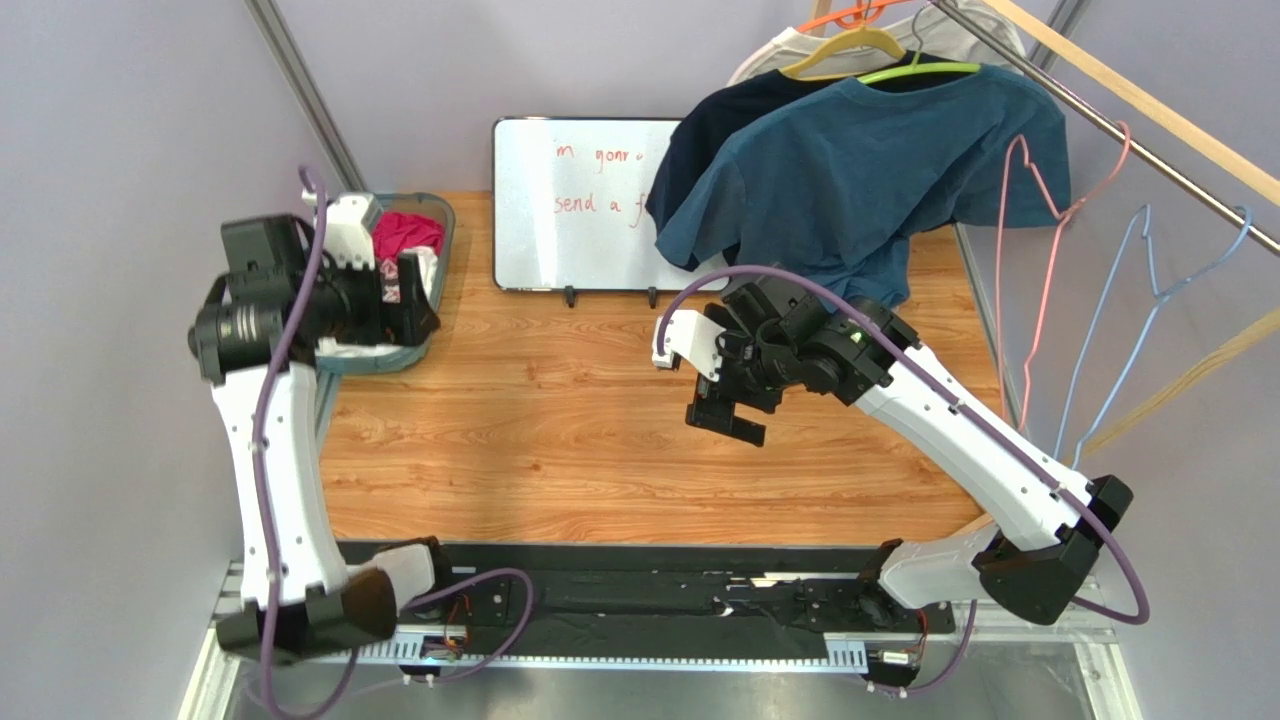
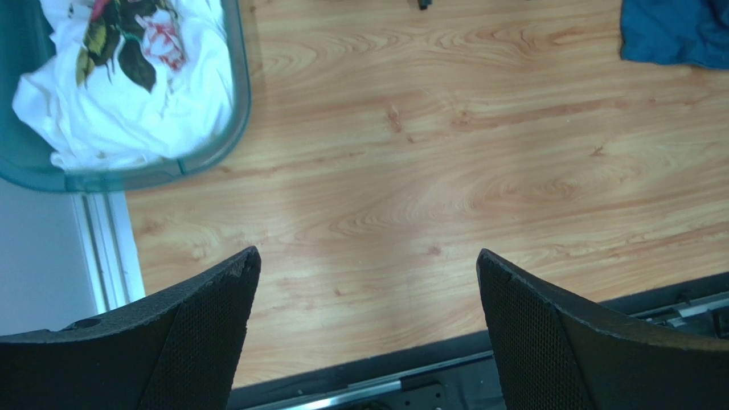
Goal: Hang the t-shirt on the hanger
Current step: Pick up the T-shirt and place it in the bin.
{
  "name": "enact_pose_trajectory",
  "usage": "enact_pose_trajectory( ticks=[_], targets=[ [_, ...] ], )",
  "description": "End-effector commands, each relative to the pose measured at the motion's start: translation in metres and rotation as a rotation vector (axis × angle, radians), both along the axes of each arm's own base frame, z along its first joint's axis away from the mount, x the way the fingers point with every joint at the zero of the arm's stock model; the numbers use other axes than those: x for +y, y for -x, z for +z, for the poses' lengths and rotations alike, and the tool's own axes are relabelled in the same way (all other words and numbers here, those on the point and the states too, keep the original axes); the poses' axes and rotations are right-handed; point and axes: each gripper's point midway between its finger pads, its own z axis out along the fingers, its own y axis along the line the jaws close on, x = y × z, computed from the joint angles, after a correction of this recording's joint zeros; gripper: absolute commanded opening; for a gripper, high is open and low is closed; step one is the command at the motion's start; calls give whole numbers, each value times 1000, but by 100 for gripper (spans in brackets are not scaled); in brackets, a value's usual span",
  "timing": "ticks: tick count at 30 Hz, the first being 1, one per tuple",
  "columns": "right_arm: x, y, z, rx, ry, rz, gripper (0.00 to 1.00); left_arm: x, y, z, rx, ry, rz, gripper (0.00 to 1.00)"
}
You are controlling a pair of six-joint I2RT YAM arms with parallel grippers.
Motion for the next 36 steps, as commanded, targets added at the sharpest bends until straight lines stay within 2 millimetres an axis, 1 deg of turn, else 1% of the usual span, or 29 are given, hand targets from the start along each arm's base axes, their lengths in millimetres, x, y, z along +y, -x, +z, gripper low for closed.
enact_pose_trajectory(
  ticks=[1,2,4,5,7,8,9,10,11,13,14,16,17,19,20,22,23,24,25,26,28,29,30,31,32,33,34,35,36],
  targets=[
    [-6,4,-1,-6,13,19,100,20,-52,-2,72,-33,-21,99],
    [-6,5,-1,-4,14,21,100,26,-67,-14,118,-28,-15,99],
    [-7,8,0,0,6,23,100,40,-86,-18,115,-53,15,99],
    [-8,9,1,0,4,20,100,49,-99,-33,156,-63,32,99],
    [-11,11,0,3,10,19,100,65,-115,-42,179,-102,68,99],
    [-13,12,0,0,12,20,100,75,-125,-59,224,-105,82,99],
    [-16,14,-3,7,24,21,100,82,-131,-67,240,-113,96,99],
    [-18,14,-5,7,33,18,100,97,-139,-71,238,-131,127,99],
    [-20,15,-6,6,37,16,100,105,-146,-88,274,-132,140,98],
    [-24,19,-10,12,44,17,100,128,-157,-102,292,-169,192,98],
    [-25,19,-12,17,46,17,100,135,-162,-120,330,-167,191,96],
    [-25,20,-14,23,51,16,100,151,-168,-135,358,-205,214,95],
    [-25,20,-14,22,52,15,100,154,-171,-151,388,-209,204,94],
    [-24,19,-12,22,50,16,100,166,-176,-170,407,-259,217,94],
    [-23,18,-11,22,49,15,100,168,-177,-186,438,-264,201,93],
    [-21,17,-11,25,51,15,100,172,-181,-201,458,-271,195,93],
    [-21,17,-11,24,50,14,100,172,-182,-215,484,-270,182,92],
    [-21,16,-11,24,52,13,100,173,-183,-221,491,-273,174,91],
    [-22,16,-12,25,56,11,100,176,-187,-226,488,-279,175,89],
    [-22,15,-11,22,55,9,100,177,-187,-234,502,-283,164,78],
    [-22,13,-11,15,57,5,100,178,-189,-233,510,-288,146,60],
    [-22,13,-10,12,54,3,100,177,-190,-225,495,-282,141,33],
    [-22,12,-7,2,42,0,100,174,-191,-211,476,-265,149,18],
    [-23,11,-5,1,34,-10,100,165,-193,-196,431,-200,136,4],
    [-23,10,-4,2,23,-22,100,158,-194,-159,342,-169,142,0],
    [-21,10,-2,7,9,-26,100,150,-196,-133,277,-134,142,0],
    [-22,7,-1,9,-1,-42,100,135,-197,-106,204,-77,116,0],
    [-22,7,0,13,-10,-52,99,124,-191,-63,105,-70,99,0],
    [-21,6,3,13,-26,-56,99,110,-189,-29,33,-41,67,0]
  ],
)
